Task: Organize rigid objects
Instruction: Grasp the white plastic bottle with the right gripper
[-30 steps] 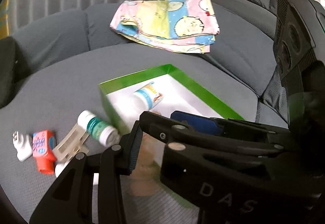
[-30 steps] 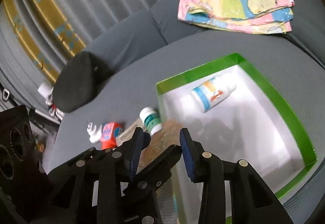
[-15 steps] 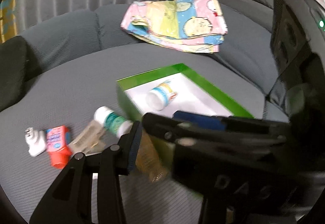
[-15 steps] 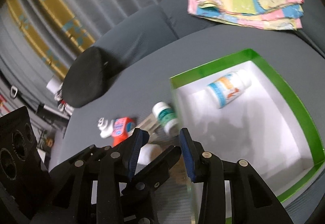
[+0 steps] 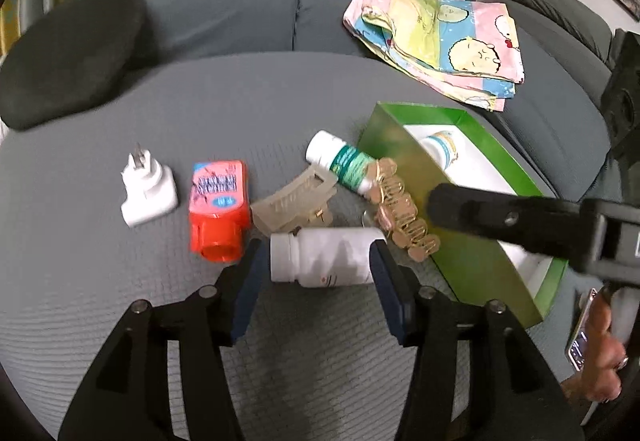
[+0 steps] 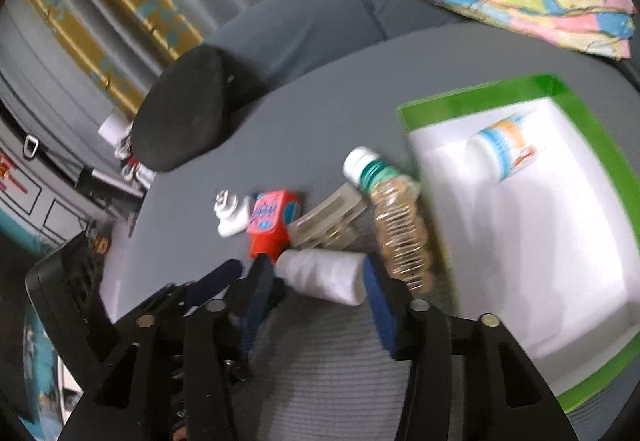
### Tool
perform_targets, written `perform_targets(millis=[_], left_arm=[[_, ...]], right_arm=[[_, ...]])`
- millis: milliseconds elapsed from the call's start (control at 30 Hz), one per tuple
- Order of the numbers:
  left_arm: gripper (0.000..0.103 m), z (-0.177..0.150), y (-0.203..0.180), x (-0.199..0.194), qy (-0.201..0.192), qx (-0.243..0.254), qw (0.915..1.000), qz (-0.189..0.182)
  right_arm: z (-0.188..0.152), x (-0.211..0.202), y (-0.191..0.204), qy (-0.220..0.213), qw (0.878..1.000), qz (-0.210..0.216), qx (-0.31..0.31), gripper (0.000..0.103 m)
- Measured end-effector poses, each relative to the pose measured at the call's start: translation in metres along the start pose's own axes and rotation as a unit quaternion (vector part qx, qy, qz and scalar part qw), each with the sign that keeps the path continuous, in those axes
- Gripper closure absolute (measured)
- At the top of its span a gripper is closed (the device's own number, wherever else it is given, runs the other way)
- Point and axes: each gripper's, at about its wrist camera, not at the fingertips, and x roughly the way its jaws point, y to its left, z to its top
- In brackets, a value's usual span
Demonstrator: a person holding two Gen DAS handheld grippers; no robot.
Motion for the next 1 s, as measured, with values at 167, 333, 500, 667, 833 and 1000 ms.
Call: perform_targets(millis=[167, 333, 500, 667, 833, 1000], left_arm=[[0.042, -0.004, 0.003, 0.016, 0.018, -0.003, 0.9997, -0.013], [0.042, -0.006, 0.006, 0.031, 0.041, -0.009, 0.9991, -0.004], [0.042, -0.007, 0.010, 0.038, 0.048, -0.013, 0.9987, -0.013], [0.042, -0.007, 0.011, 0.044, 0.054, -0.019, 0.9982, -0.019], [0.043, -0.007, 0.011, 0.047, 0.052, -0.021, 0.9982, -0.022], [0.050, -0.007, 0.010, 0.045, 0.046, -0.020, 0.9986, -0.014]], right_arm=[[-0.003, 0.034, 0.004, 0.043, 0.999, -0.019, 0.013, 0.048], [-0.006, 0.058, 0.006, 0.068, 0.996, -0.050, 0.012, 0.047], [-0.006, 0.072, 0.002, 0.084, 0.995, -0.052, 0.022, 0.047], [-0.004, 0.081, -0.001, 0.093, 0.994, -0.056, 0.029, 0.047], [-0.004, 0.088, -0.001, 0.094, 0.993, -0.059, 0.026, 0.042], [-0.003, 0.087, -0.004, 0.081, 0.995, -0.052, 0.025, 0.042]])
